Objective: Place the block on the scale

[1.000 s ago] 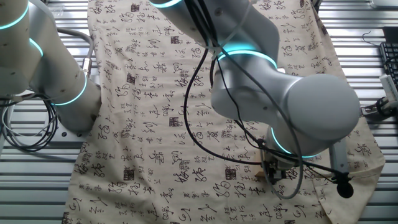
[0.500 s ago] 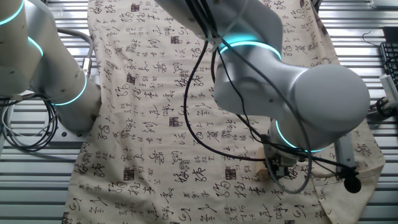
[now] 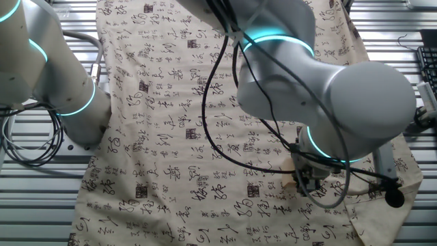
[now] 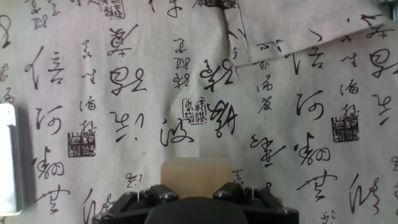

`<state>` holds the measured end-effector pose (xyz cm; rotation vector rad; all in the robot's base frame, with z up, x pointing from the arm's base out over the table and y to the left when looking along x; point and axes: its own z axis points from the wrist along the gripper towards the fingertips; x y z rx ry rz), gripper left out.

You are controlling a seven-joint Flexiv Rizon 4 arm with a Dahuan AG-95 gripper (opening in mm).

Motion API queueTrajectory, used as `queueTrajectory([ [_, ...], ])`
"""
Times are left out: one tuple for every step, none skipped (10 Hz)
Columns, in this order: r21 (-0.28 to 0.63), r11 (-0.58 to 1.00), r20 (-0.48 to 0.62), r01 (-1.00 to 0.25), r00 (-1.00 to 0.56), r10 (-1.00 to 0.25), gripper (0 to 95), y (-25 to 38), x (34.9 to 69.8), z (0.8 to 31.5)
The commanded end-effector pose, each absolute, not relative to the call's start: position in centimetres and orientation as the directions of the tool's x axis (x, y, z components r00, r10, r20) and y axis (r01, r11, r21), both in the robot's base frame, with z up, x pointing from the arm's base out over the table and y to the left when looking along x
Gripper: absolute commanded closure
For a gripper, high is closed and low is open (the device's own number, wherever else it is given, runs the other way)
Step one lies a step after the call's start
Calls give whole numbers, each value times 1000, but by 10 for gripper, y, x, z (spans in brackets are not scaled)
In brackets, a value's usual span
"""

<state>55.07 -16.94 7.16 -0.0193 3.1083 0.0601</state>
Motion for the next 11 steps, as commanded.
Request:
queueTrajectory([
  [33, 998, -28, -44, -999, -43, 950, -166, 553, 73],
  [30, 998, -23, -54, -998, -53, 950, -162, 555, 74],
  [29, 997, -19, -74, -997, -74, 950, -154, 561, 75],
  [27, 996, -18, -80, -997, -80, 950, -148, 564, 75],
  [27, 996, -18, -83, -996, -83, 950, -143, 566, 76],
  [23, 996, -19, -87, -996, -87, 950, -134, 569, 77],
  [26, 996, -19, -89, -996, -88, 950, -129, 571, 79],
  [24, 996, -18, -88, -996, -88, 950, -127, 571, 79],
  [26, 996, -19, -84, -996, -84, 950, -119, 573, 81],
  [23, 997, -19, -80, -997, -79, 950, -113, 574, 81],
  [27, 997, -20, -78, -997, -78, 950, -105, 576, 82],
])
